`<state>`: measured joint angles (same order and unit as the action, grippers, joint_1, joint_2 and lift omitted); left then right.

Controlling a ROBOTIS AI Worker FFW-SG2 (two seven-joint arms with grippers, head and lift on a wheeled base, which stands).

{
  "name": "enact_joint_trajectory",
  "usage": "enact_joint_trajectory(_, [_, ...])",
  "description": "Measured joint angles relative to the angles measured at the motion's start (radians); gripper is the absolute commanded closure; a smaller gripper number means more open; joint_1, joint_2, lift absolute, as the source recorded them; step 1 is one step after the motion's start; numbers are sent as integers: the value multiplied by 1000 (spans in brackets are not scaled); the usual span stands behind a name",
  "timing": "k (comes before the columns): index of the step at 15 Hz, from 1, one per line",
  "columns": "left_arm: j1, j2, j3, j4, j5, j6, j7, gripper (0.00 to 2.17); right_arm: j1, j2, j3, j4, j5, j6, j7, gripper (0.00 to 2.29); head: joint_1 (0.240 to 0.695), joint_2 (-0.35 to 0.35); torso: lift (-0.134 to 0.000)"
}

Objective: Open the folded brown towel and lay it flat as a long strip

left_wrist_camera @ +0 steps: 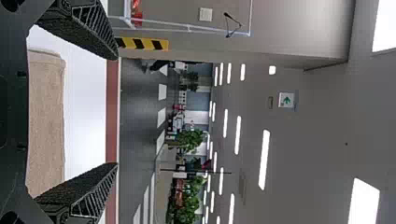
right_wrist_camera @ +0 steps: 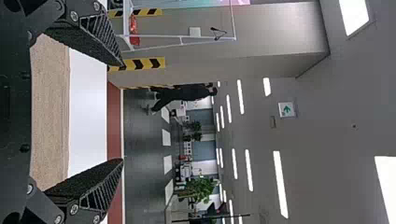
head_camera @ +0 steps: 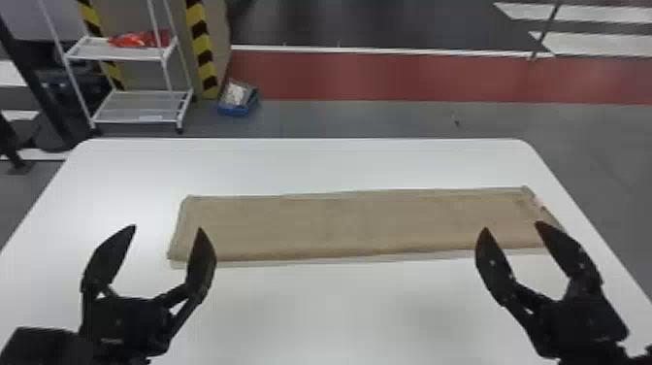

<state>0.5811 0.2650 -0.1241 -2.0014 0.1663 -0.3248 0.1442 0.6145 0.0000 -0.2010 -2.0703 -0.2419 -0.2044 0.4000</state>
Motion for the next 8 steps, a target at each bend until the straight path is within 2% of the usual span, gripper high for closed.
enact_joint_trajectory(3, [5, -1, 3, -31, -4, 91, 5, 83, 12, 0, -1, -39, -13, 99, -22, 167, 695, -61, -123])
enact_joint_trajectory(8, [8, -3, 5, -42, -13, 97, 6, 83, 38, 0, 59, -81, -29, 131, -70, 171, 695, -29, -123])
